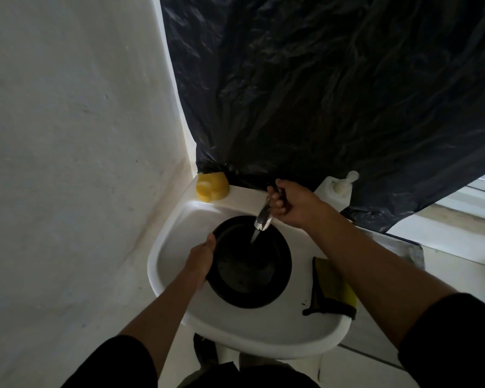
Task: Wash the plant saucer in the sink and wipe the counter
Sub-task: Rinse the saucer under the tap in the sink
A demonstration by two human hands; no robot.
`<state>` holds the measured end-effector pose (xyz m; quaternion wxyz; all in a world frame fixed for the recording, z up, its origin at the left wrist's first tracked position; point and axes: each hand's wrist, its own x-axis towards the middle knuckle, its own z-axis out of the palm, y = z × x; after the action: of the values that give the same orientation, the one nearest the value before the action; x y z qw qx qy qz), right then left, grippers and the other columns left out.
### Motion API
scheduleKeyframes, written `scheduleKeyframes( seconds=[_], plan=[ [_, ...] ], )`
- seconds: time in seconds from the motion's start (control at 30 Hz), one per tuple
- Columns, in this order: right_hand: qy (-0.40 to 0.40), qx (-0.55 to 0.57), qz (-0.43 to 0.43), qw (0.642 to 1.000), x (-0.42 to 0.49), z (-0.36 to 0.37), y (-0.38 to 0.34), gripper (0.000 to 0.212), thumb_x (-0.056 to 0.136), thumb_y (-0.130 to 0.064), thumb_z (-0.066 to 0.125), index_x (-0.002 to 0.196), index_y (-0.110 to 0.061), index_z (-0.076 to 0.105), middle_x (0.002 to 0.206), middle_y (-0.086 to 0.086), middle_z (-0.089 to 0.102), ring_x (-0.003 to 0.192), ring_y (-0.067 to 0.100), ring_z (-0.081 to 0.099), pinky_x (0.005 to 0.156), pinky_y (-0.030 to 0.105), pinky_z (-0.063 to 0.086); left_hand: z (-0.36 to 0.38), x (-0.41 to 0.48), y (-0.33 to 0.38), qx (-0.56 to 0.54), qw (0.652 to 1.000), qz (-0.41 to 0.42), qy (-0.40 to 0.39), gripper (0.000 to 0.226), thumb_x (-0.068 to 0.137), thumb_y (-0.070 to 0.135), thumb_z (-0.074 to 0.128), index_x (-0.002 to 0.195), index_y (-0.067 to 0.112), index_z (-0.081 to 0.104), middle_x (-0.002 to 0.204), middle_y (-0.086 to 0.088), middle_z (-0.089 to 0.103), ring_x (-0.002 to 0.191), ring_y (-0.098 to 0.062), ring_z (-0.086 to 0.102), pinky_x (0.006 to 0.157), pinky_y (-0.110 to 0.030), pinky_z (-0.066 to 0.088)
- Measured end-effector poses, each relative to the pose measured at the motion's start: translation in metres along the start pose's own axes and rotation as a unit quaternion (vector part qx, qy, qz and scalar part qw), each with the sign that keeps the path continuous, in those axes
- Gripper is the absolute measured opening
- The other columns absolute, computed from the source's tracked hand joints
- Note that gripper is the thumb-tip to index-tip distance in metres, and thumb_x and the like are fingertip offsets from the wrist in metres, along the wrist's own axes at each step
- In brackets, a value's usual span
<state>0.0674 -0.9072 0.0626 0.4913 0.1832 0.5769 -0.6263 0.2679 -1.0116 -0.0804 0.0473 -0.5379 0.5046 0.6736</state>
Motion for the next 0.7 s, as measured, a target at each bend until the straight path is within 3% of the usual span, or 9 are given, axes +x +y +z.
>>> scheduleKeyframes(
  seconds=[0.1,0.17,0.27,0.33,0.43,0.5,0.57,0.63,0.7],
  plan=[
    [-0.008,0.012,0.0,1.0,0.0,-0.003,0.001,0.039,0.108,-0.035,0.041,0.084,-0.008,0.057,0.051,0.0,0.049,0.037,0.007,0.038,0.036,0.018,0.025,-0.002,0.0,-0.001,-0.016,1.0,-0.003,-0.002,0.063,0.105,0.057,0.041,0.139,0.009,0.061,0.132,-0.018,0.067,0.117,-0.034,0.065,0.107,-0.047,0.051],
    [0.002,0.021,-0.014,1.0,-0.003,-0.006,0.006,0.052,0.107,-0.046,0.034,0.085,-0.007,0.061,0.057,0.002,0.055,0.039,0.01,0.041,0.037,0.019,0.027,-0.003,-0.001,-0.001,-0.024,1.0,-0.007,-0.005,0.062,0.105,0.057,0.041,0.14,0.009,0.061,0.131,-0.018,0.068,0.117,-0.035,0.065,0.107,-0.048,0.052],
    [0.098,-0.056,-0.08,0.99,-0.005,-0.017,0.022,0.069,0.105,-0.058,0.024,0.077,-0.008,0.063,0.057,0.005,0.056,0.042,0.014,0.042,0.037,0.02,0.029,-0.004,-0.001,-0.002,-0.031,0.999,-0.014,-0.007,0.062,0.106,0.057,0.04,0.141,0.01,0.06,0.133,-0.018,0.066,0.121,-0.035,0.063,0.109,-0.048,0.05],
    [0.199,-0.129,-0.114,0.965,0.005,-0.035,0.04,0.061,0.104,-0.055,0.029,0.08,-0.009,0.061,0.063,0.007,0.059,0.048,0.019,0.049,0.04,0.023,0.037,-0.007,-0.001,-0.003,-0.033,0.999,-0.021,-0.007,0.064,0.105,0.059,0.04,0.141,0.01,0.06,0.132,-0.018,0.067,0.119,-0.035,0.064,0.109,-0.049,0.05],
    [0.29,-0.35,-0.147,0.878,0.019,-0.067,0.069,0.054,0.099,-0.049,0.04,0.097,-0.002,0.067,0.093,0.015,0.07,0.082,0.034,0.067,0.066,0.033,0.05,-0.01,0.002,-0.008,-0.045,0.998,-0.033,-0.008,0.068,0.102,0.064,0.042,0.137,0.01,0.064,0.125,-0.015,0.071,0.113,-0.033,0.067,0.107,-0.048,0.052],
    [0.264,-0.48,-0.145,0.824,0.023,-0.082,0.089,0.044,0.102,-0.04,0.047,0.106,0.001,0.064,0.096,0.013,0.065,0.097,0.033,0.065,0.074,0.03,0.044,-0.011,0.007,-0.014,-0.047,0.998,-0.034,-0.001,0.07,0.099,0.066,0.043,0.134,0.01,0.066,0.121,-0.014,0.073,0.111,-0.032,0.069,0.105,-0.048,0.053],
    [0.208,-0.496,-0.129,0.833,0.029,-0.092,0.108,0.035,0.099,-0.039,0.057,0.118,-0.01,0.055,0.103,0.01,0.065,0.099,0.03,0.065,0.077,0.033,0.05,-0.009,0.008,-0.017,-0.05,0.998,-0.038,-0.001,0.067,0.099,0.066,0.044,0.129,0.011,0.069,0.12,-0.015,0.074,0.108,-0.032,0.07,0.103,-0.049,0.055],
    [0.155,-0.503,-0.107,0.843,0.034,-0.096,0.119,0.04,0.097,-0.039,0.062,0.129,-0.022,0.046,0.112,0.01,0.066,0.096,0.027,0.067,0.079,0.037,0.057,-0.007,0.01,-0.019,-0.057,0.997,-0.044,-0.002,0.064,0.099,0.065,0.045,0.126,0.012,0.07,0.118,-0.015,0.074,0.106,-0.033,0.071,0.101,-0.05,0.056],
    [0.124,-0.515,-0.108,0.841,0.038,-0.098,0.124,0.038,0.098,-0.031,0.06,0.134,-0.026,0.046,0.116,0.008,0.065,0.092,0.024,0.066,0.072,0.034,0.058,-0.006,0.01,-0.02,-0.059,0.997,-0.048,0.0,0.069,0.095,0.068,0.047,0.129,0.012,0.069,0.118,-0.015,0.074,0.107,-0.033,0.071,0.102,-0.05,0.056]
  ],
)
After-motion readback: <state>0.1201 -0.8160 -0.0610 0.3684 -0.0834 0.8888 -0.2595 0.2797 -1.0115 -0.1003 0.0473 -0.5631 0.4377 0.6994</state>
